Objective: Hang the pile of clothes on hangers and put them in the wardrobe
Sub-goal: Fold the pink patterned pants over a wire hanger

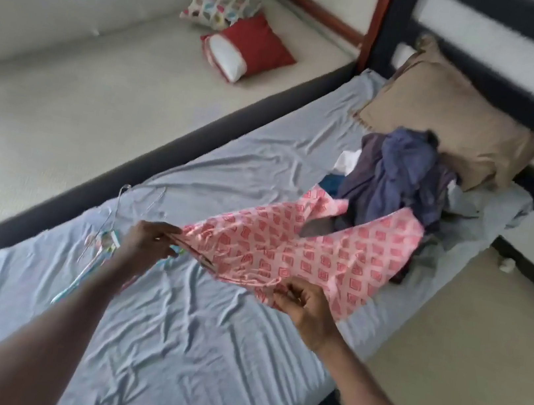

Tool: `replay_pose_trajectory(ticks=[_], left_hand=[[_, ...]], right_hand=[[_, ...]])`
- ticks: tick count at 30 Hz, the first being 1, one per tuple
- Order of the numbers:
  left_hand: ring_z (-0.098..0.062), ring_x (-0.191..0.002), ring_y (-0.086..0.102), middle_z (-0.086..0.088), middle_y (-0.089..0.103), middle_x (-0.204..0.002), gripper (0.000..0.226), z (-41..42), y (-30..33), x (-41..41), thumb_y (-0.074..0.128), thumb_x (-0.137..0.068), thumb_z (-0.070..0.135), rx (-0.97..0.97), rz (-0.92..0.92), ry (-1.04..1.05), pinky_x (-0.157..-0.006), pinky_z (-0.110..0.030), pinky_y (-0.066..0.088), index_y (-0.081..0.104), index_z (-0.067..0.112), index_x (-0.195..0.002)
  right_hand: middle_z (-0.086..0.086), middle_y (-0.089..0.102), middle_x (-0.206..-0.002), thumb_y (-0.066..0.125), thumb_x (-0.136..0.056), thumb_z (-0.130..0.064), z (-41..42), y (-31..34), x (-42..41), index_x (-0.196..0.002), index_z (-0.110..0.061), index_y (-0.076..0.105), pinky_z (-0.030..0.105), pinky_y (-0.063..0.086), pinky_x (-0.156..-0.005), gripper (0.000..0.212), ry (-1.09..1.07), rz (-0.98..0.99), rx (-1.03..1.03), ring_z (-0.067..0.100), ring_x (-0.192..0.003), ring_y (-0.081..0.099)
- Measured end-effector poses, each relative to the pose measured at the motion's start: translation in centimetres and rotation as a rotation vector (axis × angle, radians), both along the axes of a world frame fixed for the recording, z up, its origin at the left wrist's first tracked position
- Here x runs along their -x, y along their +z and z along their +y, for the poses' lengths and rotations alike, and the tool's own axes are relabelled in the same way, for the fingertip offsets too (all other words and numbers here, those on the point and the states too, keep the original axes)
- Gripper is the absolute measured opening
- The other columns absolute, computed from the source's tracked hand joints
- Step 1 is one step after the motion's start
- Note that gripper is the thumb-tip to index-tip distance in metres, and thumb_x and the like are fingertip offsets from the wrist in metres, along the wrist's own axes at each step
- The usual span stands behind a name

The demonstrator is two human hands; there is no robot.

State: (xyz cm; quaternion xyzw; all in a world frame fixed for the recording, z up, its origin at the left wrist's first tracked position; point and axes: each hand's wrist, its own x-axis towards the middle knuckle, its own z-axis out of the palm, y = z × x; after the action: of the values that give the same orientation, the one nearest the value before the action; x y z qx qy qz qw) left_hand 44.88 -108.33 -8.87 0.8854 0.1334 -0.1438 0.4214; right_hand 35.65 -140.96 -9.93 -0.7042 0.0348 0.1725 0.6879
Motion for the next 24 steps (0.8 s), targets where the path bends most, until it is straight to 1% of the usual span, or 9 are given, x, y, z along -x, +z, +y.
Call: replay_pose_trajectory(ticks=[3, 6, 7, 9, 12, 15, 17, 21, 24], left_hand=[[-0.029, -0.074, 0.072, -0.009, 0.077, -0.080, 0.025, 5.4, -6.5, 5.6, 0.075, -0.074, 0.030, 0.087, 0.061, 0.128, -0.072, -0.043, 0.058, 0.078, 0.019, -0.096], [-0.029, -0.073, 0.073, -0.007, 0.076, -0.078, 0.024, 10.0, -13.9, 10.3, 0.087, -0.071, 0.046, 0.096, 0.066, 0.339, -0.072, -0.049, 0.061, 0.078, 0.028, -0.083], [-0.027, -0.073, 0.073, -0.005, 0.076, -0.080, 0.028, 11.5, -16.7, 12.1, 0.091, -0.066, 0.041, 0.107, 0.059, 0.404, -0.073, -0.049, 0.062, 0.077, 0.028, -0.086], [-0.023, -0.074, 0.070, -0.002, 0.073, -0.086, 0.039, 12.9, -19.9, 15.7, 0.093, -0.064, 0.017, 0.087, 0.049, 0.510, -0.078, -0.047, 0.062, 0.075, 0.025, -0.098], [-0.018, -0.071, 0.064, -0.004, 0.069, -0.094, 0.047, 15.3, -23.2, 20.5, 0.084, -0.072, -0.005, 0.067, 0.083, 0.564, -0.072, -0.030, 0.060, 0.072, 0.012, -0.114], [-0.018, -0.067, 0.066, -0.007, 0.073, -0.101, 0.042, 18.8, -26.3, 24.9, 0.081, -0.079, 0.000, -0.035, 0.104, 0.529, -0.074, -0.038, 0.062, 0.071, 0.013, -0.117], [-0.018, -0.067, 0.065, -0.009, 0.074, -0.105, 0.041, 21.2, -27.6, 27.8, 0.080, -0.081, 0.003, -0.084, 0.127, 0.539, -0.074, -0.040, 0.061, 0.071, 0.013, -0.120], [-0.016, -0.072, 0.065, -0.005, 0.070, -0.110, 0.039, 24.2, -28.1, 31.7, 0.077, -0.087, 0.006, -0.130, 0.173, 0.579, -0.068, -0.030, 0.054, 0.068, 0.012, -0.125], [-0.017, -0.084, 0.069, -0.005, 0.070, -0.121, 0.052, 25.0, -28.5, 33.3, 0.072, -0.087, -0.003, -0.093, 0.267, 0.563, -0.074, -0.030, 0.054, 0.063, 0.016, -0.134]], right_hand=[[-0.002, 0.073, -0.082, 0.079, -0.086, -0.010, 6.5, -6.6, 4.4, -0.091, -0.010, 0.077, 0.022, 0.051, -0.076, 0.005, 0.129, 0.056, 0.144, 0.005, -0.079, 0.064], [-0.006, 0.077, -0.091, 0.080, -0.087, -0.017, 12.2, -13.2, 9.0, -0.091, -0.018, 0.078, 0.031, 0.058, -0.087, 0.005, 0.288, 0.138, 0.233, 0.009, -0.089, 0.072], [-0.008, 0.078, -0.092, 0.080, -0.087, -0.017, 14.2, -15.5, 10.7, -0.091, -0.021, 0.079, 0.034, 0.059, -0.090, 0.006, 0.353, 0.167, 0.258, 0.010, -0.092, 0.073], [-0.011, 0.077, -0.093, 0.078, -0.087, -0.019, 17.1, -19.4, 13.7, -0.094, -0.025, 0.079, 0.035, 0.058, -0.091, 0.010, 0.473, 0.215, 0.326, 0.006, -0.092, 0.072], [-0.014, 0.075, -0.091, 0.074, -0.088, -0.024, 21.1, -23.5, 17.3, -0.100, -0.023, 0.079, 0.028, 0.057, -0.083, 0.014, 0.611, 0.251, 0.400, -0.002, -0.083, 0.068], [-0.013, 0.074, -0.093, 0.073, -0.091, -0.025, 23.8, -25.8, 20.1, -0.103, -0.020, 0.079, 0.014, 0.050, -0.077, 0.014, 0.706, 0.277, 0.406, -0.007, -0.080, 0.063], [-0.011, 0.075, -0.096, 0.072, -0.093, -0.025, 25.6, -26.7, 22.1, -0.105, -0.021, 0.078, 0.012, 0.051, -0.078, 0.015, 0.764, 0.287, 0.385, -0.004, -0.085, 0.066], [-0.014, 0.074, -0.109, 0.068, -0.095, -0.030, 28.9, -28.4, 25.3, -0.116, -0.030, 0.075, 0.017, 0.051, -0.086, 0.022, 0.882, 0.307, 0.371, 0.000, -0.098, 0.067], [-0.019, 0.066, -0.130, 0.066, -0.095, -0.045, 30.5, -29.4, 26.7, -0.123, -0.035, 0.070, 0.029, 0.047, -0.105, 0.030, 0.977, 0.291, 0.424, 0.006, -0.117, 0.062]])
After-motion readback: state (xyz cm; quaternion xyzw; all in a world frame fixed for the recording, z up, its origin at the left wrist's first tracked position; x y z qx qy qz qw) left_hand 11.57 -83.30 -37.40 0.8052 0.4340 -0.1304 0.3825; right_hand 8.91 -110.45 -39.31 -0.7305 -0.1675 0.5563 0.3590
